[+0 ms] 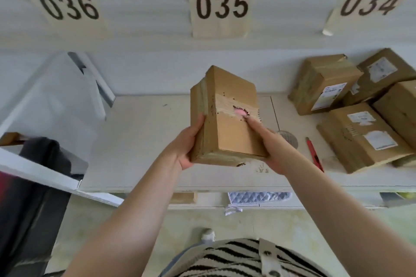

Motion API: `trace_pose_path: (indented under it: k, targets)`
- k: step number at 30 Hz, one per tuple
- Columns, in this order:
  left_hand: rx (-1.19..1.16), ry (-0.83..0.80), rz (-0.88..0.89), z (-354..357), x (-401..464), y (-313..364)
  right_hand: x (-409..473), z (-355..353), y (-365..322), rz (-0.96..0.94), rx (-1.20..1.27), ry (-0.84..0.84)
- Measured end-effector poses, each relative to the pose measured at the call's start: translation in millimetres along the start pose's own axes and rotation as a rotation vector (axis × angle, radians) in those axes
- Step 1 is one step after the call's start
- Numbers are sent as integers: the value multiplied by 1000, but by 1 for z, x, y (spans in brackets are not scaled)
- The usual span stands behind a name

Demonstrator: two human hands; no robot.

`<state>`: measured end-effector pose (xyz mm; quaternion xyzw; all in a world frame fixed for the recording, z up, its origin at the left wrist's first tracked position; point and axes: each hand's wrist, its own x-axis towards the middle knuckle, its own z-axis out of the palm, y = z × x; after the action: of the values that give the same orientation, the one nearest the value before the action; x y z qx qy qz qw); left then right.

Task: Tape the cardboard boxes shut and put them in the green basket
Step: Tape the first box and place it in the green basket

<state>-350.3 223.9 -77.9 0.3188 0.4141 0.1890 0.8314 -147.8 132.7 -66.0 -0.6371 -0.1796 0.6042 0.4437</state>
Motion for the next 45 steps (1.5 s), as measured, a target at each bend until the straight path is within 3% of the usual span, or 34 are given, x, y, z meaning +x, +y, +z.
trace_pose_path:
  k: [3,8,12,17,22,25,27,29,33,35,37,39,42,45]
  targets:
    - [21,-12,27,-7,9,0,3,4,5,-24,108,9]
    - [360,408,190,-8,29,-5,20,-3,11,-30,-151,227]
    - [465,294,5,12,34,-19,39,1,28,28,-327,215]
    - [515,462,56,24,53,-51,59,0,52,80,-330,193]
    - [500,491,41,28,62,-67,70,-14,64,113,-371,143]
    - [532,503,60,29,65,-74,72,-31,66,27,-430,267]
    - [549,507,59,29,66,-74,71,-52,64,-167,-579,470]
    - [572,512,46,30,67,-75,73,-79,64,-236,-770,579]
    - [625,521,39,30,69,-77,76,-110,72,-92,-1335,437]
    - [698,533,49,29,68,-76,75,-113,72,-90,-1458,423]
    - [856,587,118,30,63,-74,71,-111,64,-157,-1412,462]
    - [986,615,329,36,55,-69,63,-106,47,-265,-1274,479]
    - [1009,429,625,54,44,-52,45,-88,14,-452,-1021,392]
    - [956,277,683,78,37,-38,21,-63,-12,-584,-911,238]
